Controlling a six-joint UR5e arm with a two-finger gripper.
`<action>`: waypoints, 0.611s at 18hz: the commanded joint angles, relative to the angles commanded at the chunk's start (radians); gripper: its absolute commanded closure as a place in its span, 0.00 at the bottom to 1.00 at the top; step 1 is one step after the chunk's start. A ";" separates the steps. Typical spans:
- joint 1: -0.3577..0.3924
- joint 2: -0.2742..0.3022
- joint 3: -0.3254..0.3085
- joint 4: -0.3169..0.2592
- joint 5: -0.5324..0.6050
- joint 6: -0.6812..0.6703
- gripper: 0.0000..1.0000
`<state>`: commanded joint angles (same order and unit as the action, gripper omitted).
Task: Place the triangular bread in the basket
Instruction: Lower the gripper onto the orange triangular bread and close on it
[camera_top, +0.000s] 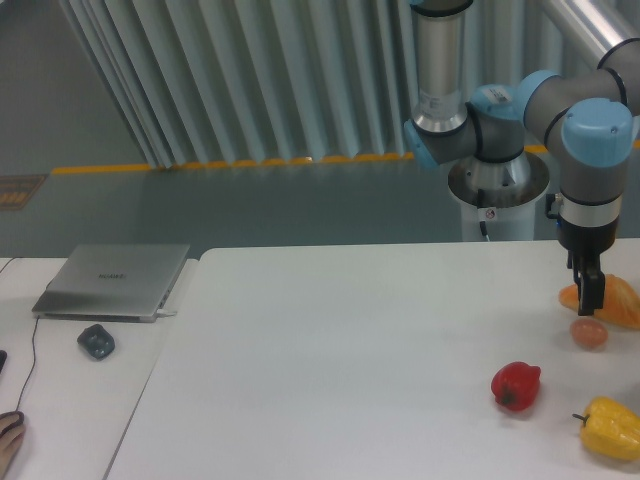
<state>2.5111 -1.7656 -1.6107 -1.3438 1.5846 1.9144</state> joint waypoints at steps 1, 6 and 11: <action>0.000 -0.002 0.002 0.000 0.000 0.000 0.00; -0.018 0.000 0.000 -0.005 -0.011 0.000 0.00; -0.005 -0.003 -0.009 0.005 -0.018 -0.009 0.00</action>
<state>2.5065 -1.7687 -1.6199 -1.3392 1.5662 1.9052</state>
